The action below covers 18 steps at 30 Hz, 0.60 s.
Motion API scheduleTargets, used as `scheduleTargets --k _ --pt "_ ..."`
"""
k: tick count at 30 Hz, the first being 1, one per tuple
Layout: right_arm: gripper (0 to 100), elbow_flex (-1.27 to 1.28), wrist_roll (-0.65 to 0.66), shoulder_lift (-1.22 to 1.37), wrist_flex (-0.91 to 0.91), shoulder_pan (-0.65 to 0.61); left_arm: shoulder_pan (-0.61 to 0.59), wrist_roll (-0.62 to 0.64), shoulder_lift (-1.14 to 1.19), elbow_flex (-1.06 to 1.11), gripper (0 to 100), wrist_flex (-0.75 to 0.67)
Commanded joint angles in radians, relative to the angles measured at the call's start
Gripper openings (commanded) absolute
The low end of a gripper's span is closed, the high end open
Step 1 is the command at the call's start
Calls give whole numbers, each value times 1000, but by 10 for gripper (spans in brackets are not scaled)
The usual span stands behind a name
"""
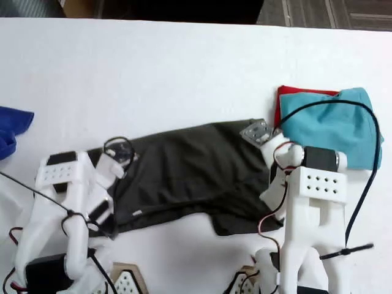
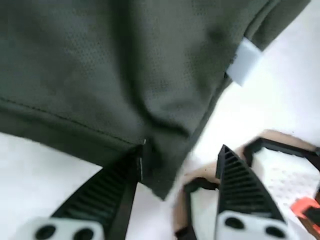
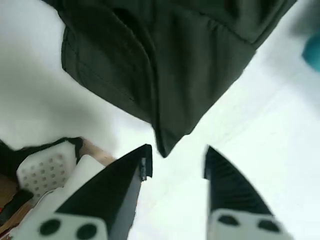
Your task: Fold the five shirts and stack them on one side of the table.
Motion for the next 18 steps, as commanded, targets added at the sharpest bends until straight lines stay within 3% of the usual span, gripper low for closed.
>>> scheduleTargets --k 1,6,9,14,18 --pt "224 -107 -3 -33 -50 -22 -11 0 -28 -179 242 18" --pt "216 -226 -83 -24 -165 -42 -74 71 -17 -479 243 61" --pt "216 -212 -178 -12 -295 -74 -87 123 38 -512 244 6" --pt "217 -207 -199 180 -387 -170 -89 224 347 -522 244 -74" --pt "217 -292 -201 344 -387 -173 -92 296 605 -627 242 -71"
